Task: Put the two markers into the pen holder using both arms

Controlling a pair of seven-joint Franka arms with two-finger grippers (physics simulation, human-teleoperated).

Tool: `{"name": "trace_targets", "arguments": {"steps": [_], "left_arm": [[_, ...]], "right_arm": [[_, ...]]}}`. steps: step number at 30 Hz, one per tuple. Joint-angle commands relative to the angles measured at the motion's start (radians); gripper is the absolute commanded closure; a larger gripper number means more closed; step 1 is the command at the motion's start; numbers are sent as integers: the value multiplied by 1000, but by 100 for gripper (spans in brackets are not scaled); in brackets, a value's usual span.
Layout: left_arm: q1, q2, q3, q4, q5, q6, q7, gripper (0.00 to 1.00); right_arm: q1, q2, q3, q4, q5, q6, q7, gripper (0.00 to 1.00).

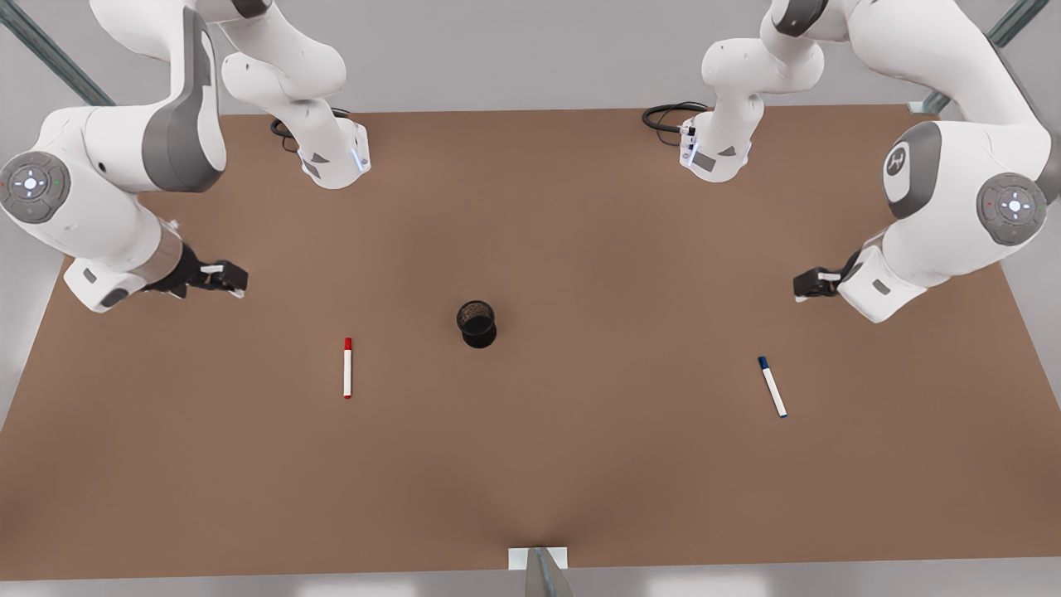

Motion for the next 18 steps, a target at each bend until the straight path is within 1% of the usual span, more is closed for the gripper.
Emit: {"name": "trace_targets", "arguments": {"steps": [1, 2, 3, 4, 6, 8, 9, 11, 13, 15, 16, 18], "left_arm": [[2, 5, -2, 1, 6, 124, 41, 0], [5, 35, 4, 5, 9, 129, 33, 0], [32, 71, 11, 5, 8, 176, 32, 0], [67, 149, 15, 4, 8, 236, 4, 0], [135, 281, 18, -16, 0, 427, -30, 0], [158, 290, 19, -165, -12, 656, -94, 0], [158, 296, 19, -208, -11, 704, -122, 0], [170, 298, 19, -326, -11, 860, -122, 0], [169, 321, 19, -354, -14, 911, -125, 0], [169, 342, 19, -420, -40, 1037, -129, 0], [169, 358, 19, -423, -45, 1095, -178, 0], [164, 371, 19, -421, -45, 1107, -188, 0]], "right_arm": [[2, -1, 0, 0, 0, 110, 38, 0], [2, -1, 0, 0, 0, 110, 38, 0], [1, -1, 0, 0, -1, 110, 38, 0], [1, -1, 0, 0, 0, 110, 38, 0], [-1, 10, 0, 0, 0, 112, 39, 0], [-18, 50, -3, 0, 0, 144, 39, 0], [-21, 91, -2, 0, 0, 213, 39, 0], [-21, 204, 4, -6, -1, 317, 35, 0], [-21, 286, 4, -87, -1, 457, 35, 0], [21, 301, 20, -254, -1, 671, 90, 0], [45, 339, 43, -251, -3, 682, 156, 0], [65, 372, 50, -248, -3, 687, 208, 0]]}}
